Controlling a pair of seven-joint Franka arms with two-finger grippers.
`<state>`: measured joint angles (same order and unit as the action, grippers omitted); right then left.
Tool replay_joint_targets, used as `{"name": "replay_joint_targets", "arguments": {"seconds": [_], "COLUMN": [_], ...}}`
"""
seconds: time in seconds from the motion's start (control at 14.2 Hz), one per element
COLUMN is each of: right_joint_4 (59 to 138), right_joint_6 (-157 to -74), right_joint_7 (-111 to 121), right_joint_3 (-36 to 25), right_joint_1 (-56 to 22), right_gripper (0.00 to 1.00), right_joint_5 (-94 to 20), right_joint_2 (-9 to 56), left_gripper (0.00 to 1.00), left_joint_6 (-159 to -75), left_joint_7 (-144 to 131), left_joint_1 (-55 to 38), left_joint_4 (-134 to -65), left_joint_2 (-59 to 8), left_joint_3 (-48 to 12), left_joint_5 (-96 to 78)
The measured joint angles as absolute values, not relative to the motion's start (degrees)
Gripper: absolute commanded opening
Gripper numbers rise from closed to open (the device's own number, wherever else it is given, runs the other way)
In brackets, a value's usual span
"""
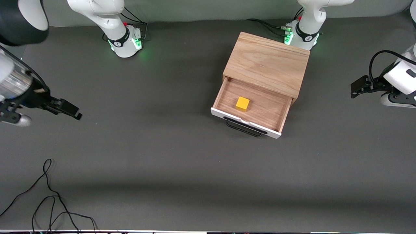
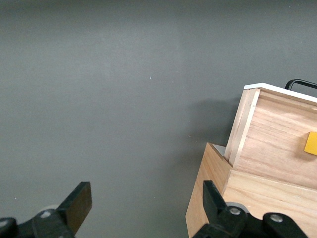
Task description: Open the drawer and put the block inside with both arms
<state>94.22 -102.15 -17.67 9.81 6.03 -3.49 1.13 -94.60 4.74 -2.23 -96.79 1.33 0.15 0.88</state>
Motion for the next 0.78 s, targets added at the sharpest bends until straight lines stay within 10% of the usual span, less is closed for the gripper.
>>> {"name": "replay_joint_targets", "arguments": {"seconds": [0.78], "right_joint_4": [95.7], "right_joint_6": [-96.1], "right_joint_7": [-1.7], "right_joint_3": [7.8], "right_joint_1": [6.1], "right_gripper": [1.00], "right_joint_5": [0.2], "right_joint_2": [-0.6], "left_gripper": [1.00], "left_joint_6": [-94.0], "left_joint_7": [4.6], "left_joint_1": [-2.2], "left_joint_4": [-96.7], "left_joint_2": [1.3], "left_joint_3": [0.5], "left_joint_5": [0.7]}}
